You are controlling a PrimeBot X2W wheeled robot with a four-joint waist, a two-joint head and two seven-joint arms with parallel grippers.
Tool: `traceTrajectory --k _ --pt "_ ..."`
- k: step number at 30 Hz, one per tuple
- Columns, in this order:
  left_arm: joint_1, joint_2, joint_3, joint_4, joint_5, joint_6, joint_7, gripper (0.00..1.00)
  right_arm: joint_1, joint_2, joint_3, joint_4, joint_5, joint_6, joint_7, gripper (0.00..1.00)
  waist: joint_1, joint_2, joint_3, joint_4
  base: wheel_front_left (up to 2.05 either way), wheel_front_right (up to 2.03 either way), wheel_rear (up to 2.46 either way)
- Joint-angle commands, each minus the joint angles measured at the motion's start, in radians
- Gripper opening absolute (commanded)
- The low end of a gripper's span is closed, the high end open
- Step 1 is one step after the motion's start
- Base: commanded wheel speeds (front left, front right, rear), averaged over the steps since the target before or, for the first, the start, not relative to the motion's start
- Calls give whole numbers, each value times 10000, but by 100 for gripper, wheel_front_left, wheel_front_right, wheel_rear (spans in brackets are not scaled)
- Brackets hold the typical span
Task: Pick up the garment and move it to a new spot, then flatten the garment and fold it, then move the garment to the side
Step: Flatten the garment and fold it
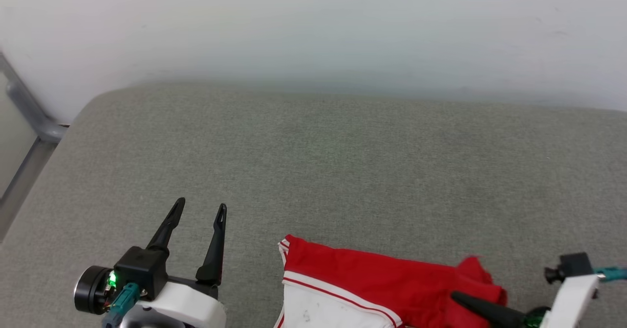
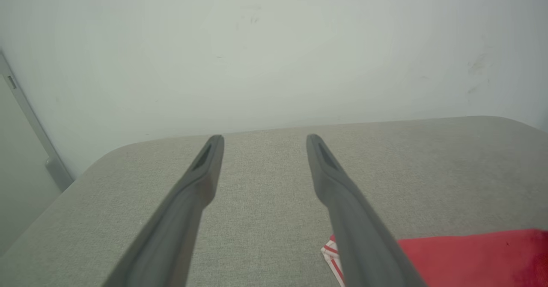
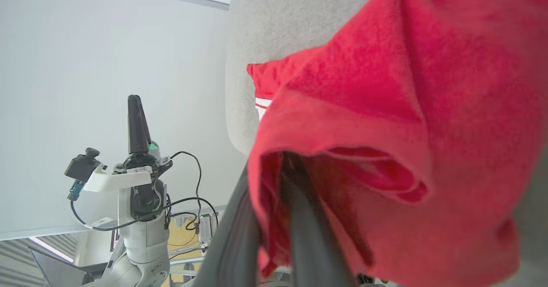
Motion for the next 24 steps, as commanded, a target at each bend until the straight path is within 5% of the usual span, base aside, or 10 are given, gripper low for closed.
traceTrajectory --k 1,11,18,20,21,24 --pt "-174 -52 -43 9 -35 -47 11 100 -289 23 401 201 376 -4 -257 0 0 -1 48 139 0 0 0" --pt "-580 -346 -227 217 -70 -241 -72 100 -1450 20 3575 1380 1504 -5 -1977 0 0 -1 491 838 0 0 0" --pt "-793 -521 -244 469 -124 -327 -222 100 -1913 19 4864 2104 965 -5 -3001 4 0 -1 800 1187 0 0 0" --pt "-819 -579 -257 557 -129 -338 -259 100 -1955 19 5083 2295 879 -5 -3180 31 0 -1 846 1221 0 0 0" --pt "-842 -599 -258 588 -132 -343 -276 100 -1994 18 5150 2387 797 -5 -3292 99 0 -1 864 1229 0 0 0" --pt "-880 -669 -268 700 -142 -373 -337 100 -2125 18 5350 2515 657 -3 -3521 100 0 -1 887 1220 0 0 0"
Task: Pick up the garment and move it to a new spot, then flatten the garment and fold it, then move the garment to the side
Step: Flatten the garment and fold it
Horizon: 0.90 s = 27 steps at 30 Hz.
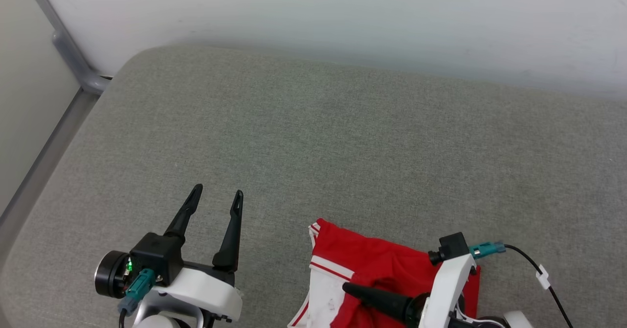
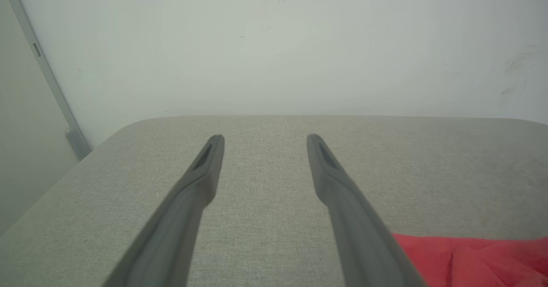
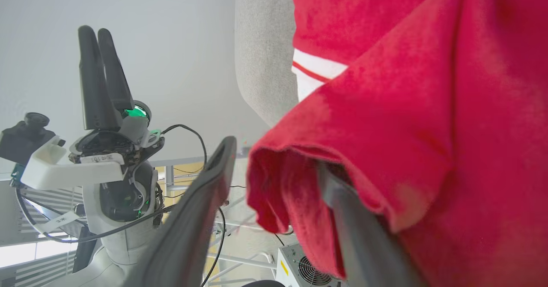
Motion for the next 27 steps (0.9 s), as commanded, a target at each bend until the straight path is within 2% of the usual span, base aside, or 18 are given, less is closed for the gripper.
traceTrajectory --k 1,7,12,16,17,21,27 --pt "-122 -72 -1 71 -35 -24 -72 100 -244 7 139 -19 -98 -5 -178 100 -1 0 -2 -26 0 0 0" --pt "-104 -89 26 193 -27 -27 -156 100 -334 -97 585 -710 -515 -5 -613 100 -1 0 -94 -213 0 0 0" --pt "-100 -61 34 217 -20 -10 -173 100 -456 -528 689 -1485 -1917 -5 -1927 100 -1 0 -141 -443 0 0 0" --pt "-82 -18 88 226 -3 84 -187 100 -440 -949 363 -1746 -3758 -3 -3230 100 -1 0 -177 -674 0 0 0" --pt "-82 -18 88 226 -3 84 -187 100 -440 -949 363 -1746 -3758 -3 -3230 100 -1 0 -177 -674 0 0 0" --pt "18 -3 157 226 -10 186 -200 100 -166 -1232 -606 -1855 -5792 -3 -4301 100 -1 0 -234 -906 0 0 0" --pt "235 23 268 204 -77 340 -220 100 380 -979 -2790 -2596 -8440 -5 -5649 100 -1 0 -368 -1188 0 0 0"
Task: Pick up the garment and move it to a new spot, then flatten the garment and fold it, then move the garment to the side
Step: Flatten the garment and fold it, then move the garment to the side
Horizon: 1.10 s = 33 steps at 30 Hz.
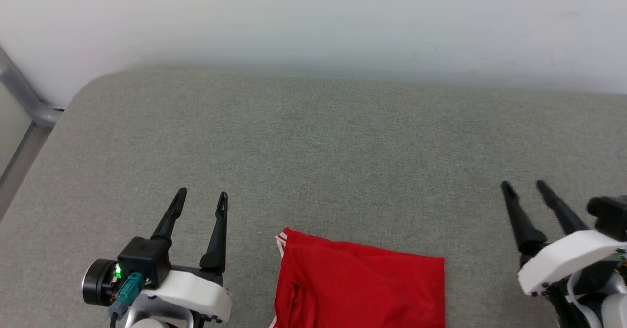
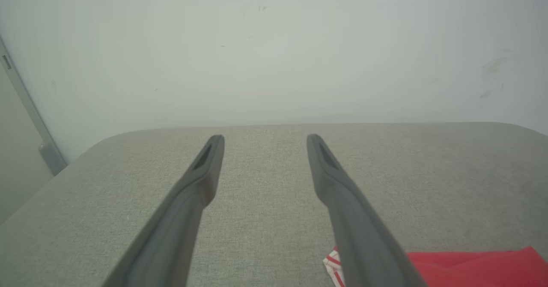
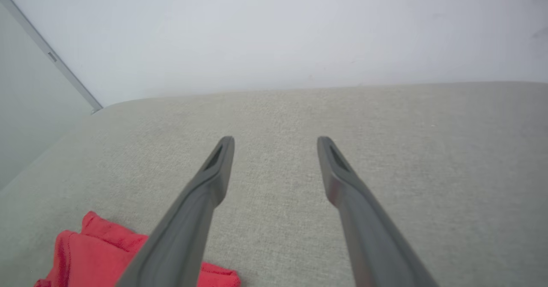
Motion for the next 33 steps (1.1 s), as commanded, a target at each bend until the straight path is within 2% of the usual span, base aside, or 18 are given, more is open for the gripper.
traceTrajectory --k 1,5,12,21,33 --pt "150 32 40 -30 -27 69 -51 100 193 89 -382 -277 -490 -5 -300 100 -1 -1 -70 -77 0 0 0" --pt "337 72 121 -78 -62 193 -68 100 590 281 -1172 -980 -1574 -5 -1121 100 -1 -1 -207 -199 0 0 0" --pt "781 170 221 -138 -137 355 -82 100 1507 483 -1174 -1869 -2380 -5 -1854 100 -1 -1 -629 -395 0 0 0" --pt "1283 317 213 -226 -188 502 -78 100 2657 851 -1214 -2632 -2636 -5 -1502 100 -1 -1 -905 -523 0 0 0" --pt "1180 237 67 -57 -235 405 -78 100 2941 1009 -1253 -3084 -2761 -5 -862 100 -1 -1 -990 -548 0 0 0"
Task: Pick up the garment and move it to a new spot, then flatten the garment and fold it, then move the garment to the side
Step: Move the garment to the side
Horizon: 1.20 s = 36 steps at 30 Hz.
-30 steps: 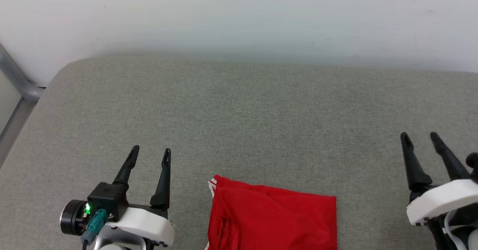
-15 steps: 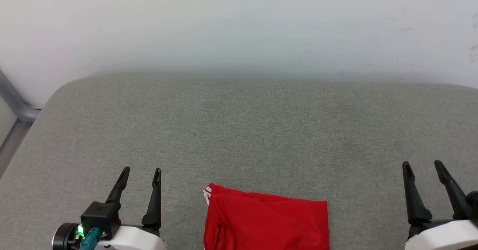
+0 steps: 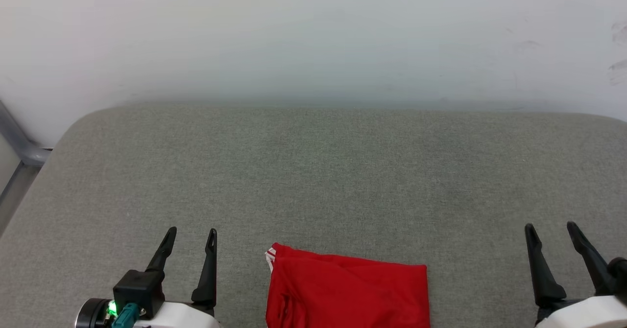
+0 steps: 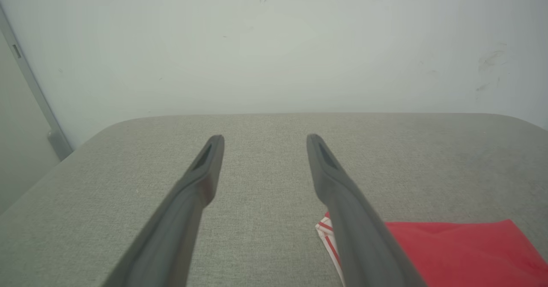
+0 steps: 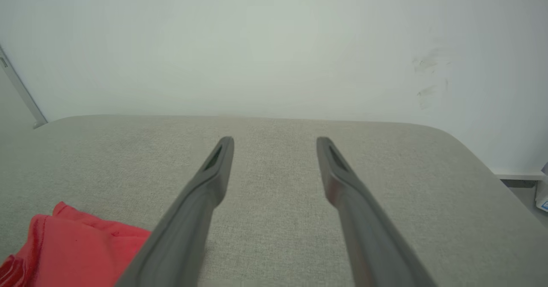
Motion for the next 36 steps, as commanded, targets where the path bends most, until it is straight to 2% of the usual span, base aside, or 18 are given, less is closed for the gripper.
traceTrajectory --k 1,2,3,7,10,14,15,21,27,28,29,30,36 --pt "-120 -23 -16 35 20 -33 -37 100 164 35 -150 77 101 -5 247 100 0 0 24 24 0 0 0" --pt "-165 -31 -28 42 37 -63 -45 100 220 39 -205 209 275 -5 526 100 0 0 40 42 0 0 0" --pt "-312 -69 -33 61 99 -99 -68 100 344 35 -660 740 969 -5 1684 100 0 0 129 146 0 0 0" --pt "-557 -196 -50 65 193 -188 -89 100 508 -178 -997 1610 2098 -5 3600 100 0 0 281 387 0 0 0" --pt "-721 -309 -71 43 268 -244 -104 100 507 -294 -836 2055 3018 -5 4829 100 0 0 451 591 0 0 0" --pt "-878 -466 -67 28 345 -316 -131 100 221 -345 -327 2449 4351 -5 5893 100 0 0 778 854 0 0 0" --pt "-1045 -632 -87 76 408 -423 -150 100 -141 -274 51 2794 5329 -3 6243 100 0 0 1056 1053 0 0 0" --pt "-1382 -956 -39 276 530 -657 -163 100 -682 -313 584 3499 6490 -5 6449 100 0 0 1616 1483 0 0 0" --pt "-1414 -1297 230 390 763 -844 -168 100 -919 -417 950 4218 6663 -12 6667 99 0 0 1847 1750 0 0 0" --pt "-1402 -1337 265 404 812 -895 -168 100 -949 -407 1009 4273 6743 -12 6707 42 0 0 1862 1770 0 0 0" --pt "-1391 -1382 305 431 839 -916 -168 100 -992 -395 1062 4295 6801 -12 6721 19 0 0 1871 1783 0 0 0" --pt "-1383 -1427 357 457 893 -966 -169 100 -1051 -411 1119 4296 6824 -12 6718 0 0 0 1873 1787 0 0 0" --pt "-1294 -1559 577 577 1124 -1171 -168 100 -1399 -650 1534 3784 6798 -5 6468 0 0 0 1709 1633 0 0 0"
